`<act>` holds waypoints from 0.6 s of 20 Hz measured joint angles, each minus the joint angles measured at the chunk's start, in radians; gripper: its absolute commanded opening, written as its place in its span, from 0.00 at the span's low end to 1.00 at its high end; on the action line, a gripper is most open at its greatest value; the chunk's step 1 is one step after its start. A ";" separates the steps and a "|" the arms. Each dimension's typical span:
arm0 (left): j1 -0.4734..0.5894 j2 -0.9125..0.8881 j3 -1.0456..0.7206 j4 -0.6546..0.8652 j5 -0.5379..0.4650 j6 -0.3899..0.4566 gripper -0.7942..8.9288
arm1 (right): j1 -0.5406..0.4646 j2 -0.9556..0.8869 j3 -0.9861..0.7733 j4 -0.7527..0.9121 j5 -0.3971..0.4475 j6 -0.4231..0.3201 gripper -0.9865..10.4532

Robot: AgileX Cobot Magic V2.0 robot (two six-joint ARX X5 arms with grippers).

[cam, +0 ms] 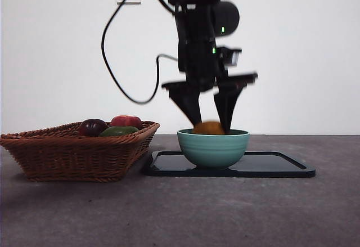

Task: Pick up the wifruite, put it on the bowl, pick up the plate, put it on desk

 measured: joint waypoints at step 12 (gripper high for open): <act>-0.003 -0.011 0.303 -0.274 0.000 0.011 0.31 | 0.000 0.000 0.000 0.000 0.002 0.000 0.60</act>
